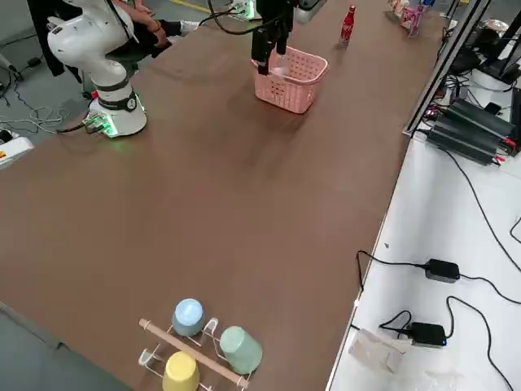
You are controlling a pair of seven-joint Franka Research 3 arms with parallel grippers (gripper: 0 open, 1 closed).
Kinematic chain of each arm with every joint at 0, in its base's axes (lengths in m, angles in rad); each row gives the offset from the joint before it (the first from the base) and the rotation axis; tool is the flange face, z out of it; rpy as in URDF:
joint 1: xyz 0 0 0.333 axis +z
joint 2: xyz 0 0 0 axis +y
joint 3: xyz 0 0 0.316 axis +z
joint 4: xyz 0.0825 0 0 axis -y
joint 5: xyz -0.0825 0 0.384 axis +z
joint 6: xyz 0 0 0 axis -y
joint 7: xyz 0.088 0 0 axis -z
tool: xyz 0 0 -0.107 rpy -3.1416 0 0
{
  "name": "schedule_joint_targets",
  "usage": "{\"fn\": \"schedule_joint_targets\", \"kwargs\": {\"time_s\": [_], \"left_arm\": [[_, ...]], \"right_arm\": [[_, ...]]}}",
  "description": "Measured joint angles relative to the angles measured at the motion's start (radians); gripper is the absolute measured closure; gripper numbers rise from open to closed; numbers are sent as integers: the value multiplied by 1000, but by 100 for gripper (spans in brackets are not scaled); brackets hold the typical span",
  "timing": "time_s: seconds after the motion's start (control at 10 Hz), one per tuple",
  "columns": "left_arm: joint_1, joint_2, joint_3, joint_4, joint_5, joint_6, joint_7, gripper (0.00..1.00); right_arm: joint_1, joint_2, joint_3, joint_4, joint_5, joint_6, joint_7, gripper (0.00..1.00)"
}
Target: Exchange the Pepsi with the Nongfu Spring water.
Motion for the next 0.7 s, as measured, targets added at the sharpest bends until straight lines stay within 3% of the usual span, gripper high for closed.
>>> {"fn": "schedule_joint_targets", "kwargs": {"time_s": [0.3,0.7], "left_arm": [[-3,58,-1,14,0,54,-10,0],[11,72,5,21,0,181,-17,0]], "right_arm": [[1,0,-4,-3,0,1,0,0],[5,0,-4,-9,1,4,0,0]]}}
